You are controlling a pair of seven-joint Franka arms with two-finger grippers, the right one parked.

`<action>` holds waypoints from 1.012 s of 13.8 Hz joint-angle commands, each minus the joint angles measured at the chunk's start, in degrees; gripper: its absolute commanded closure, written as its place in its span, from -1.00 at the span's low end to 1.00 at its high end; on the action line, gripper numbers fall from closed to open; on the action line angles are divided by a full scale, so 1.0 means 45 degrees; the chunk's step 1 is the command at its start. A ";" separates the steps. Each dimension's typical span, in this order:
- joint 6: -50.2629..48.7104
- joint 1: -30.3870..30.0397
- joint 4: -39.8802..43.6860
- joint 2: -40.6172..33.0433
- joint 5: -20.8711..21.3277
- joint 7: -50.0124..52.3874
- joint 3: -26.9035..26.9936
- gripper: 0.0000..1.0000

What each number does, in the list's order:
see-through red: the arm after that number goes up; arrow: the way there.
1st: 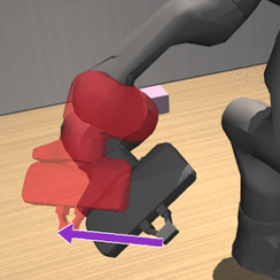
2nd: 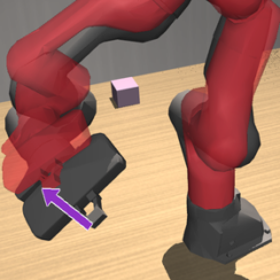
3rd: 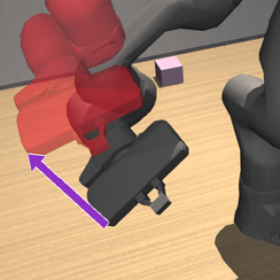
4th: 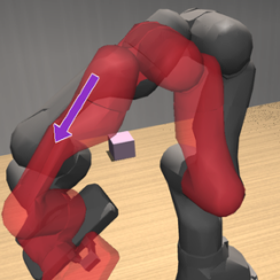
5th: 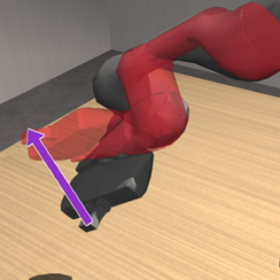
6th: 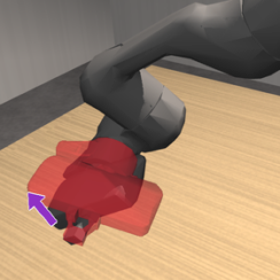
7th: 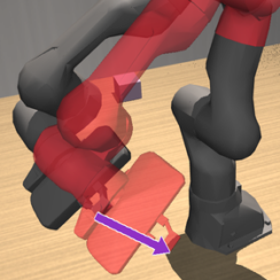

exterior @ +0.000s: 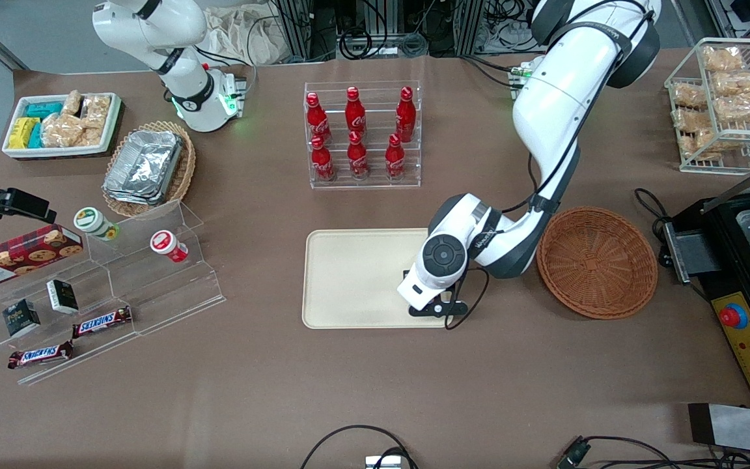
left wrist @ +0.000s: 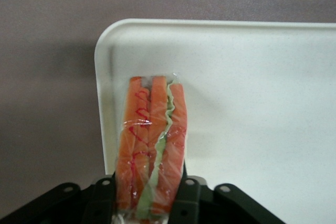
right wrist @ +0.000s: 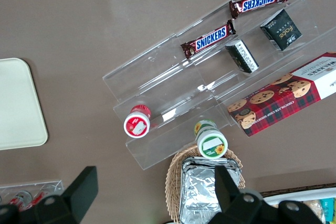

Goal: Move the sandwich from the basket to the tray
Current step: 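Open the left gripper to release the sandwich and raise away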

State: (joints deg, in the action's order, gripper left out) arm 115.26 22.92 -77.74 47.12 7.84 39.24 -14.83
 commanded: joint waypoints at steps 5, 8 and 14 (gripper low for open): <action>-0.2758 -0.1047 -0.0574 -0.2887 0.0250 0.0266 0.0131 -1.00; -0.2721 -0.2413 -0.2990 -0.5754 0.0075 -0.0336 0.0053 -1.00; -0.3031 -0.4580 -0.5422 -0.8985 -0.0256 -0.2604 0.0092 -1.00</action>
State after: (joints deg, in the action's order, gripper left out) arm 102.07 5.25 -98.88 11.01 7.74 29.29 -14.02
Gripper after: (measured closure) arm 0.000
